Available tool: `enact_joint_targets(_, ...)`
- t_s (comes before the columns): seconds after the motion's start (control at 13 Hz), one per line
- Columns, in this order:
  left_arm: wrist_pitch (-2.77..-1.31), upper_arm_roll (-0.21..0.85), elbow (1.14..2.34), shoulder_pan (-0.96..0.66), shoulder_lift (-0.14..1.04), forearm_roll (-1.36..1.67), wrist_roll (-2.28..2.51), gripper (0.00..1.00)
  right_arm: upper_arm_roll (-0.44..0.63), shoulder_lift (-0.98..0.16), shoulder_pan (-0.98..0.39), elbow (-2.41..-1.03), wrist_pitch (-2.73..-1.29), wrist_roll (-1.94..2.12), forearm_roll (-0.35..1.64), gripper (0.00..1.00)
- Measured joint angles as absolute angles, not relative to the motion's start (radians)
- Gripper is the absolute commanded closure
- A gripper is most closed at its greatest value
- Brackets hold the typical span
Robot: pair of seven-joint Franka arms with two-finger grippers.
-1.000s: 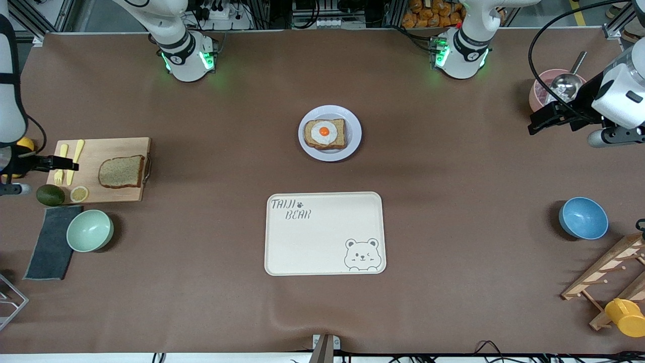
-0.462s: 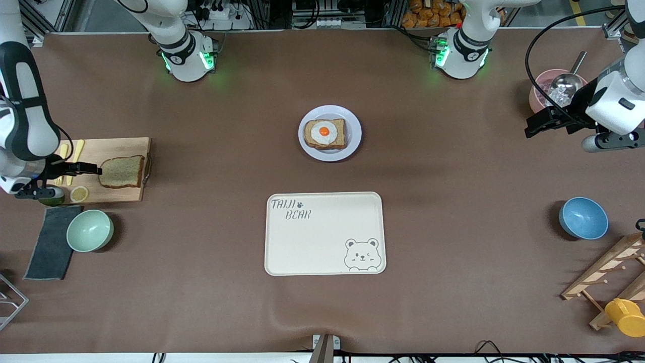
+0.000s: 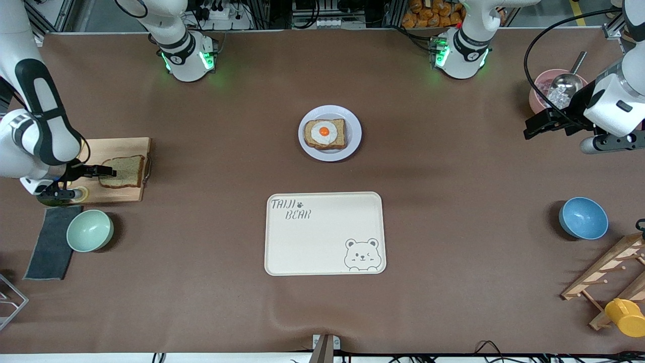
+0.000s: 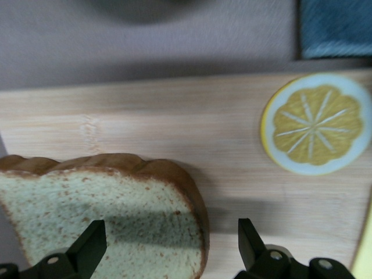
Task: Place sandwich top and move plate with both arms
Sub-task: 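Grasp the bread slice with the right gripper and lift it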
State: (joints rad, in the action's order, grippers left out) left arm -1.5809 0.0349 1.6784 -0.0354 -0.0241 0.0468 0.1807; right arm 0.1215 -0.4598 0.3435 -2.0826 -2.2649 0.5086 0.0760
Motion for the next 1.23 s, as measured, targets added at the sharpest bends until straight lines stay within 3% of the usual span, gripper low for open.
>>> enact_joint_targets(0.08, -1.582, 0.035, 1.678, -0.035, -0.024, 0.047, 0.181, 0.00, 0.122, -0.461, 0.344, -2.087, -2.271, 0.509, 0.077, 0.00)
enact_joint_targets(0.15, -1.583, 0.035, 1.678, -0.036, -0.024, 0.047, 0.181, 0.00, 0.122, -0.461, 0.344, -2.087, -2.272, 0.509, 0.078, 0.18)
enact_joint_targets(0.23, -1.585, 0.035, 1.678, -0.036, -0.024, 0.047, 0.181, 0.00, 0.122, -0.461, 0.344, -2.087, -2.271, 0.509, 0.078, 0.76)
enact_joint_targets(0.31, -1.586, 0.036, 1.678, -0.036, -0.024, 0.047, 0.181, 0.00, 0.120, -0.461, 0.344, -2.087, -2.268, 0.509, 0.081, 1.00)
enact_joint_targets(1.23, -1.589, 0.034, 1.675, -0.034, -0.027, 0.047, 0.181, 0.00, 0.117, -0.434, 0.349, -2.085, -2.248, 0.667, 0.098, 1.00)
